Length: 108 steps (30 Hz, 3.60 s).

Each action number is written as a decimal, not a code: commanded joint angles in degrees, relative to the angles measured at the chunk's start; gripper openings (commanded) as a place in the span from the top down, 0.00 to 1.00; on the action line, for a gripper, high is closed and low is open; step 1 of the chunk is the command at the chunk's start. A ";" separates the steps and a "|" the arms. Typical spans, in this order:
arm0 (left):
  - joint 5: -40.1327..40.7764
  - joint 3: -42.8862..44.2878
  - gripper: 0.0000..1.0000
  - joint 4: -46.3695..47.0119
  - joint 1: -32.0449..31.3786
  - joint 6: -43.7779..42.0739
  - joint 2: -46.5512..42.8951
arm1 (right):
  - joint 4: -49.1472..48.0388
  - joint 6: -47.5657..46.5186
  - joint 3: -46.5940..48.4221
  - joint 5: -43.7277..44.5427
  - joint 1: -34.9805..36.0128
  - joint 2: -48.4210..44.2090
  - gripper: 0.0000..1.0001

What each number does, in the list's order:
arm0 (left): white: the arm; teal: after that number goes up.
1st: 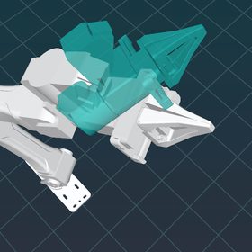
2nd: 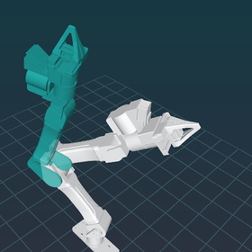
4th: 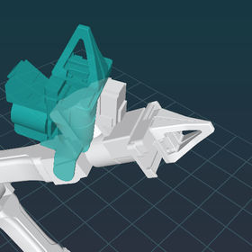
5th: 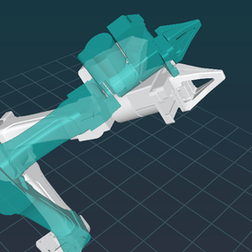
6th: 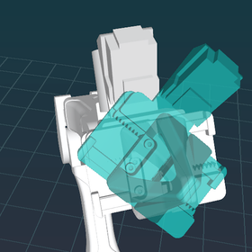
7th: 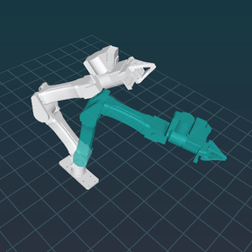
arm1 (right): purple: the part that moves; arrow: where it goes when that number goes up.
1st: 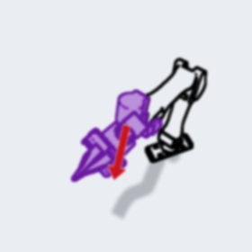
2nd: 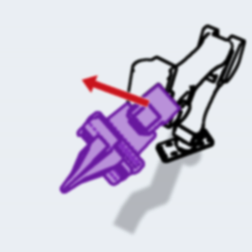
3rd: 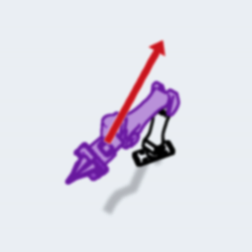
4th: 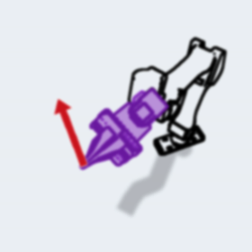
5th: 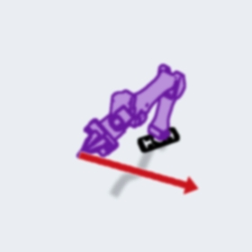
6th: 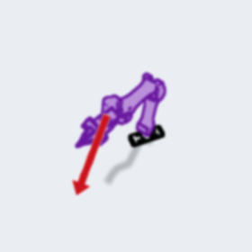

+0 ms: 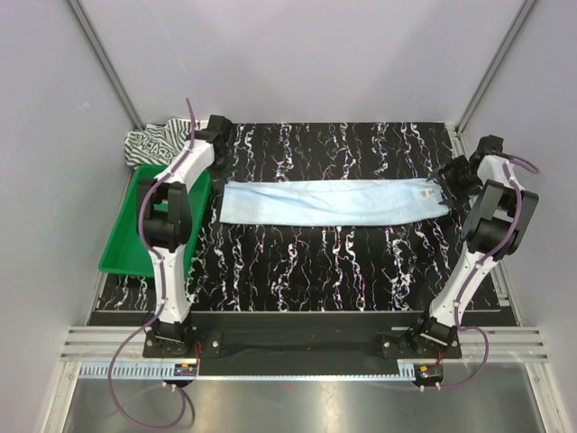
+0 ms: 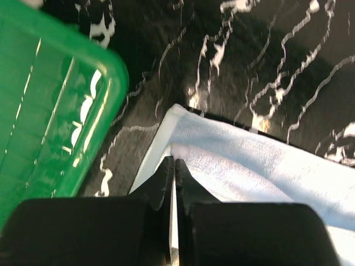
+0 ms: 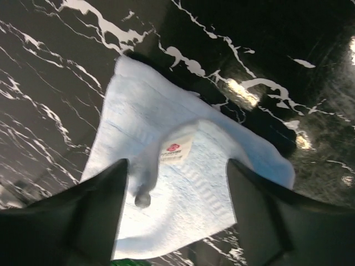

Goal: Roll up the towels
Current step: Fold the towel

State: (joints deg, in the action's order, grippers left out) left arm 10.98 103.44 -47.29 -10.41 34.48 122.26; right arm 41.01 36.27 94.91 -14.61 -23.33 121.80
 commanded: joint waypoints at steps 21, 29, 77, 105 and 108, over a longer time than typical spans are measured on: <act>2.99 -24.24 0.01 9.32 -6.53 -2.40 -26.46 | -7.95 -6.56 -25.73 10.49 0.83 -26.00 0.08; 1.85 -32.68 0.02 11.26 -13.84 -1.34 -29.17 | -12.97 -5.95 -30.05 7.41 -0.66 -24.94 0.27; 10.03 -35.67 0.04 3.17 -14.81 -14.09 -44.39 | -29.94 2.23 -24.25 -1.39 -3.74 -6.57 1.00; 1.23 -40.33 0.02 4.66 -9.63 -14.62 -51.24 | -6.30 -3.49 9.66 6.07 34.65 -16.34 1.00; 1.15 -41.21 0.02 5.01 -8.04 -14.44 -52.73 | -6.99 -1.65 14.32 7.23 40.45 -12.82 1.00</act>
State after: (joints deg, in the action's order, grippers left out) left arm 13.26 62.74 -45.01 -19.35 19.55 72.60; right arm 33.30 33.21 104.40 -10.37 13.72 107.04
